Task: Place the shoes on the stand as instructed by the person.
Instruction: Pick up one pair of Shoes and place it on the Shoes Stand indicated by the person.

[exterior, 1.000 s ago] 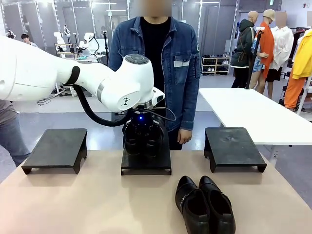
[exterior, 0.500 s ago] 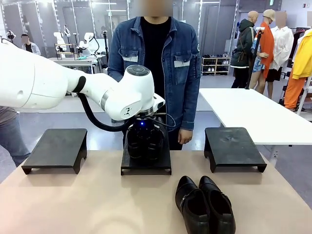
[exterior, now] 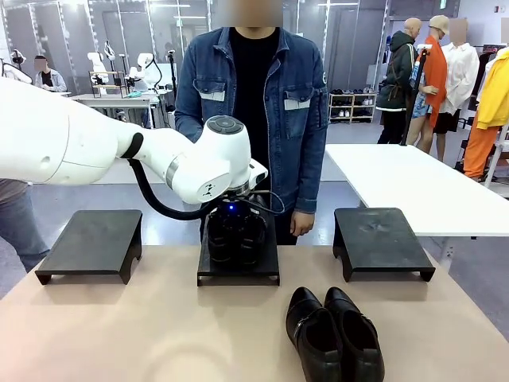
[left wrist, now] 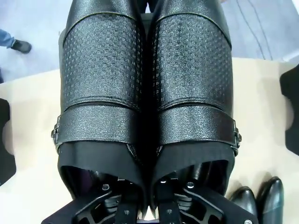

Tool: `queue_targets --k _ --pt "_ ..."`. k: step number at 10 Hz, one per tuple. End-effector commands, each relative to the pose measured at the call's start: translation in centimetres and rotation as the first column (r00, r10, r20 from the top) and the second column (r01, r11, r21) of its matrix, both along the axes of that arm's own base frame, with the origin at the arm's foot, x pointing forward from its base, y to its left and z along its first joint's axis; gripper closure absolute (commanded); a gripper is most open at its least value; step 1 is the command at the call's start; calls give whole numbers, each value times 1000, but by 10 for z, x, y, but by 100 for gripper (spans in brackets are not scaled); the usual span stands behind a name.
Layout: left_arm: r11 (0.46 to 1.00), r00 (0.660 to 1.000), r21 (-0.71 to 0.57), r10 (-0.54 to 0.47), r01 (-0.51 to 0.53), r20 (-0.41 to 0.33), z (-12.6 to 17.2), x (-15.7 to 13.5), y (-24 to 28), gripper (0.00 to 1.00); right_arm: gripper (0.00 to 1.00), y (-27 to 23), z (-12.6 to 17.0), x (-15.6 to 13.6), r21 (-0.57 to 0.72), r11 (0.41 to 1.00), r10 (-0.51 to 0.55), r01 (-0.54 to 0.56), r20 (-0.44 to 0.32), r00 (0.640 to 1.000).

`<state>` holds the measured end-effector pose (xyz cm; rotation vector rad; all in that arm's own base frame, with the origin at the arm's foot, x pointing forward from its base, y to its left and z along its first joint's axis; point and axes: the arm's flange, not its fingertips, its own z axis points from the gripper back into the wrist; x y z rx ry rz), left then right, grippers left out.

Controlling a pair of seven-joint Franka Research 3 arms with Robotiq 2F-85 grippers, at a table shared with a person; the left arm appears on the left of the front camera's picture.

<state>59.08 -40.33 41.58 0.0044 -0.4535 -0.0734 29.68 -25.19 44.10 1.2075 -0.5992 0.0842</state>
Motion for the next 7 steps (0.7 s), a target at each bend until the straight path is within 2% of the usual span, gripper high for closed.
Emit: queue_targets --k 1,3,4,7 --pt "1000 999 -5 14 -13 43 7 7 -4 92 0 0 1 -1 5 1000 0 0 6 1000" --pt "1000 999 -4 13 -12 41 3 9 -3 92 0 0 1 -1 5 1000 0 0 6 1000" --pt "1000 999 -5 18 -18 36 2 9 -2 81 0 0 1 -1 5 1000 0 0 6 1000" --pt "1000 999 -13 21 -20 33 12 6 1 24 0 0 1 -1 5 1000 0 0 6 1000"
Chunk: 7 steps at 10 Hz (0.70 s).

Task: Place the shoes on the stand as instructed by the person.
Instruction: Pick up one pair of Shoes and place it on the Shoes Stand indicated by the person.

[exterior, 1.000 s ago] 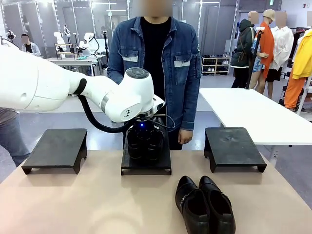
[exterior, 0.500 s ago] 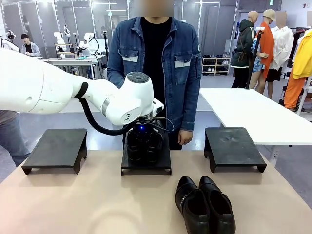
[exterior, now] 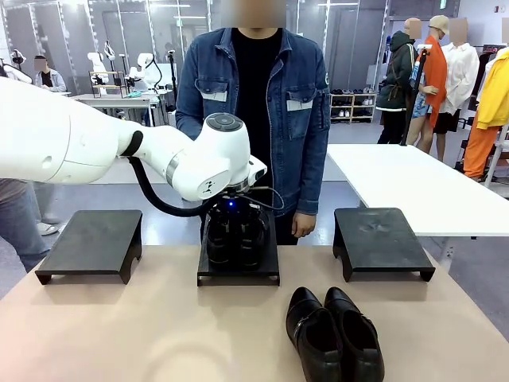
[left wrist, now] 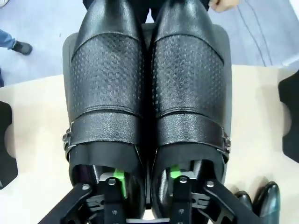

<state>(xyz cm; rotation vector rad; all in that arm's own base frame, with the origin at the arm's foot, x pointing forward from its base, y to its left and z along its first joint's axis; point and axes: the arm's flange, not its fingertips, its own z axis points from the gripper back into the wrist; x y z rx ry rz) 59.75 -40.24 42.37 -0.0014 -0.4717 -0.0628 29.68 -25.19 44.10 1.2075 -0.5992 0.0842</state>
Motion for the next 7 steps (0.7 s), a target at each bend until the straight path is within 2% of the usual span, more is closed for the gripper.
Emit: queue_targets --k 1,2,7 --pt "1000 1000 -4 8 -8 16 7 -2 1 7 0 0 1 -1 5 1000 0 0 6 1000" --pt "1000 1000 1 7 -7 13 8 -4 1 0 0 0 1 -1 5 1000 0 0 6 1000" --pt "1000 1000 0 22 -22 2 15 -10 6 0 0 0 1 -1 5 1000 0 0 6 1000"
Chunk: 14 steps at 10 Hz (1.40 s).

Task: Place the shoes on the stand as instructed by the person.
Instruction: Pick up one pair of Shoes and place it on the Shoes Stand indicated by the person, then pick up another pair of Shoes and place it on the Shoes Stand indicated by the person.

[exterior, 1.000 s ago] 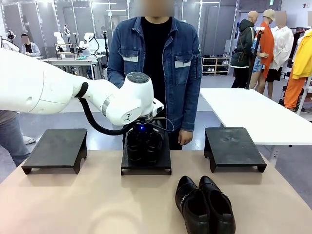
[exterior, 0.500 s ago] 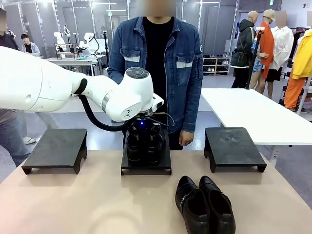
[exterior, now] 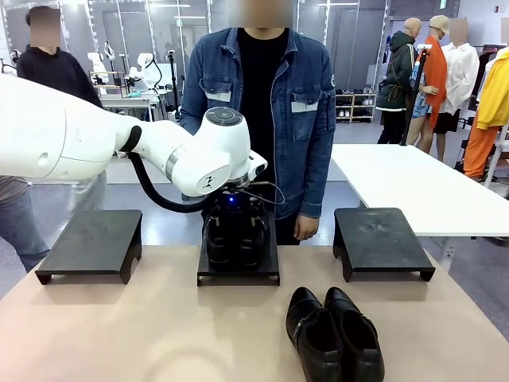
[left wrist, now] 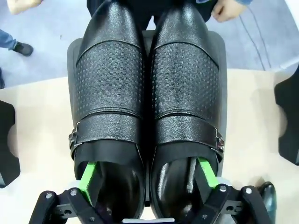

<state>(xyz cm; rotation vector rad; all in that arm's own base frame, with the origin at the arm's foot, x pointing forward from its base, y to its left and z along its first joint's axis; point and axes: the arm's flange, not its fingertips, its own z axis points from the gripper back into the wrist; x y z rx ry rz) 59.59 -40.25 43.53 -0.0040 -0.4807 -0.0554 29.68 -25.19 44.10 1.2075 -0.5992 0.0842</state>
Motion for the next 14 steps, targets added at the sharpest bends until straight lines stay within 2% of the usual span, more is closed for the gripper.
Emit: queue_targets --k 1,12,13,14 --pt "1000 1000 0 -1 1 -1 -2 0 0 0 0 0 1 -1 5 1000 0 0 6 1000" --pt "1000 1000 1 -1 1 -2 -2 0 0 0 0 0 1 -1 5 1000 0 0 6 1000" --pt "1000 1000 -14 -24 24 1 27 9 5 0 0 0 1 -1 5 1000 0 0 6 1000" --pt "998 997 -45 -48 45 -59 58 6 25 0 0 0 1 -1 5 1000 0 0 6 1000"
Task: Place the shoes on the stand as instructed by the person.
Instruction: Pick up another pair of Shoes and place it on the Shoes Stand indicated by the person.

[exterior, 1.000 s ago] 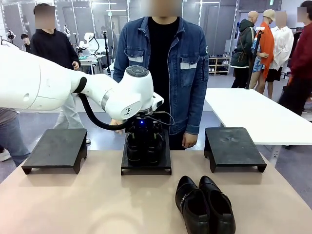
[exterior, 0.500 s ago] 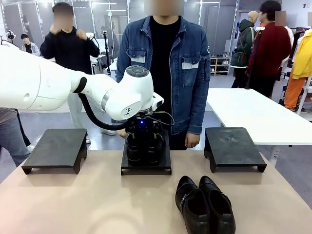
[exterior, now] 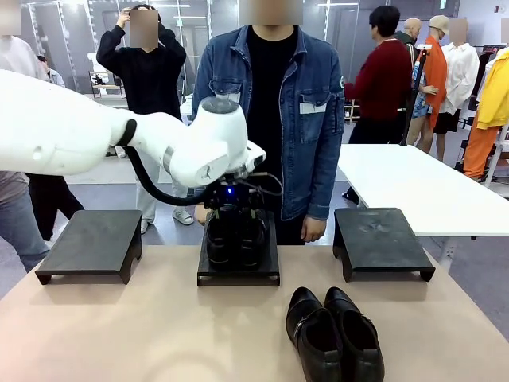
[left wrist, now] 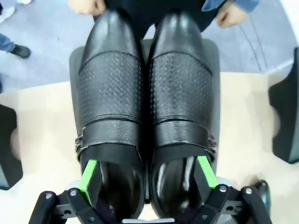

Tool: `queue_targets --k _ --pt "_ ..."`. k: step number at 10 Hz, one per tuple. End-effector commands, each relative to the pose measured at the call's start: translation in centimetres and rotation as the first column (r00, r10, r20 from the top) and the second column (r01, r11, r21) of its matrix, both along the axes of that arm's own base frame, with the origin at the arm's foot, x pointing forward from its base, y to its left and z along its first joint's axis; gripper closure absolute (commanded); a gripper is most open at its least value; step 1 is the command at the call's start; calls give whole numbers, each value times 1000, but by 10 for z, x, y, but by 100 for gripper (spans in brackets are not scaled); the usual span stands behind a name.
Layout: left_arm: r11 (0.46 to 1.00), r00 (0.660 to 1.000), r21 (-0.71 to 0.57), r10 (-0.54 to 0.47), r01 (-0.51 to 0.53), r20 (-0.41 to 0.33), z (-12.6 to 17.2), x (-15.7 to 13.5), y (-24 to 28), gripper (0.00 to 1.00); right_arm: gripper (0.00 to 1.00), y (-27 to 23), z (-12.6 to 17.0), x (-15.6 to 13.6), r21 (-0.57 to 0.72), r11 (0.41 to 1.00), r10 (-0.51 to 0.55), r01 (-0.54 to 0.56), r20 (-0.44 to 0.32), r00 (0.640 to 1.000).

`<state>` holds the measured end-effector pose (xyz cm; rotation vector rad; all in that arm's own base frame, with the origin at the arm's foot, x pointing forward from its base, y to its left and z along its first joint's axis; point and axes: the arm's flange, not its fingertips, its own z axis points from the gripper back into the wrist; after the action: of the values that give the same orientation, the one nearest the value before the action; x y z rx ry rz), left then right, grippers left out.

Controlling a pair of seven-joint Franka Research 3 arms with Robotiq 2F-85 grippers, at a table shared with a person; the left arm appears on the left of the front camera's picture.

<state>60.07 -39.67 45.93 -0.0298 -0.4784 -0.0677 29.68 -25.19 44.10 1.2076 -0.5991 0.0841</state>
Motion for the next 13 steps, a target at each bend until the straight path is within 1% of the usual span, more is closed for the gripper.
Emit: queue_targets --k 1,2,3,4,5,6,8,10,12,13 --pt "996 989 -53 -83 76 -122 59 -9 40 0 0 0 1 -1 5 1000 0 0 6 1000" --pt "986 975 -120 -136 115 -174 81 -22 61 0 0 0 1 -1 5 1000 0 0 6 1000" --pt "972 964 -187 -176 139 -198 102 -35 87 0 0 0 1 -1 5 1000 0 0 6 1000" --pt "948 948 -277 -224 157 -227 118 -51 121 0 0 0 1 -1 5 1000 0 0 6 1000" --pt "916 943 -371 -247 153 -222 132 -66 168 0 0 0 1 -1 5 1000 0 0 6 1000" --pt "880 941 -448 -271 158 -201 140 -81 207 0 0 0 1 -1 5 1000 0 0 6 1000" --pt "789 939 -587 -316 180 -137 146 -110 277 0 0 0 1 -1 5 1000 0 0 6 1000" --pt "622 932 -766 -352 161 -90 135 -133 355 0 0 0 1 -1 5 1000 0 0 6 1000" --pt "449 926 -877 -378 169 -15 110 -149 426 0 0 0 1 -1 5 1000 0 0 6 1000" --pt "336 922 -926 -387 174 33 94 -159 463 0 0 0 1 -1 5 1000 0 0 6 1000"
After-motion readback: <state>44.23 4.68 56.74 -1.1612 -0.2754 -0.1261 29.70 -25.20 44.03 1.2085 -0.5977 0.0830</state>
